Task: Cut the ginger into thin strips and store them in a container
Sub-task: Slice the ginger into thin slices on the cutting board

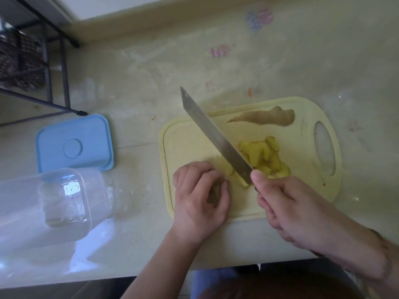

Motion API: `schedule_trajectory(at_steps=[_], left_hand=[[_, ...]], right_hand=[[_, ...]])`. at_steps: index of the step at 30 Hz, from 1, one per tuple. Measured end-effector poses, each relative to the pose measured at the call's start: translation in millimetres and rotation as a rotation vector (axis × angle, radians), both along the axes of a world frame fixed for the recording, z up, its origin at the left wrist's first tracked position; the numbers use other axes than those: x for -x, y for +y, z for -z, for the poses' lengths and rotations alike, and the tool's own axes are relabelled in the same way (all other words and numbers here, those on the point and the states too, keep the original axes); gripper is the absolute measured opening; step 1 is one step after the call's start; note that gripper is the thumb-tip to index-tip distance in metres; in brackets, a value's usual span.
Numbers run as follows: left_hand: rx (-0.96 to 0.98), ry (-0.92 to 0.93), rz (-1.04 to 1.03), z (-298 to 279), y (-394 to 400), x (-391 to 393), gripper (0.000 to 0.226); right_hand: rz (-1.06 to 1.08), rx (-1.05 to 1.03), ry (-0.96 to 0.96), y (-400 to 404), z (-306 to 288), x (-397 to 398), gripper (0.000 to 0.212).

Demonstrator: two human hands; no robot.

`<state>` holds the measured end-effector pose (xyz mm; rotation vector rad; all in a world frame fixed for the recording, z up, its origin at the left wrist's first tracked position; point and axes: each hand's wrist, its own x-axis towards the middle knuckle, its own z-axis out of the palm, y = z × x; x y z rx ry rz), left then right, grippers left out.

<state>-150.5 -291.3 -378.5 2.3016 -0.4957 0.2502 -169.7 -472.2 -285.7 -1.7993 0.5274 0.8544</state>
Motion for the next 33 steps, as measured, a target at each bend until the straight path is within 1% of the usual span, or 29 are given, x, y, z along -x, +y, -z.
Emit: schedule_trajectory(at_steps=[2,4,5,6,8,10,12,14,16,18,22,25,28,31,33], left_hand=[[0.001,-0.032,0.008,-2,0,-2,0.010],[0.055,-0.031,-0.040,-12,-3,-4,0.014],[0.110,0.016,-0.100,-21,-6,-6,0.016],[0.210,0.111,-0.189,-31,-11,-7,0.018],[0.531,0.418,-0.355,-51,-24,-15,0.020],[0.893,0.758,-0.397,-68,-36,-25,0.023],[1.159,1.093,-0.320,-78,-39,-33,0.031],[1.267,1.345,-0.186,-85,-39,-34,0.044],[1.304,1.456,-0.121,-86,-38,-32,0.047],[1.333,1.499,-0.106,-85,-39,-30,0.040],[1.293,1.480,-0.123,-79,-39,-27,0.028],[1.217,1.421,-0.150,-75,-35,-27,0.015],[1.099,1.381,-0.142,-74,-35,-29,0.014],[1.060,1.415,-0.093,-74,-43,-30,0.024],[1.040,1.442,-0.094,-74,-49,-31,0.023]], right_hand=[[0.114,-0.159,0.140,-12,-10,2,0.069],[0.179,-0.285,0.222,-23,-14,5,0.075],[0.208,-0.346,0.257,-28,-15,6,0.075],[0.238,-0.409,0.302,-32,-15,8,0.075],[0.316,-0.542,0.395,-41,-13,11,0.075],[0.368,-0.699,0.469,-48,-11,13,0.074],[0.401,-0.872,0.543,-51,-6,14,0.073],[0.421,-1.049,0.625,-53,3,18,0.073],[0.446,-1.210,0.680,-57,13,23,0.071],[0.460,-1.269,0.693,-62,18,28,0.069],[0.408,-1.234,0.682,-72,24,37,0.070],[0.500,-1.346,0.684,-85,26,40,0.069],[0.572,-1.317,0.679,-97,30,44,0.080],[0.539,-1.409,0.672,-100,37,49,0.080],[0.499,-1.453,0.660,-97,42,50,0.080]])
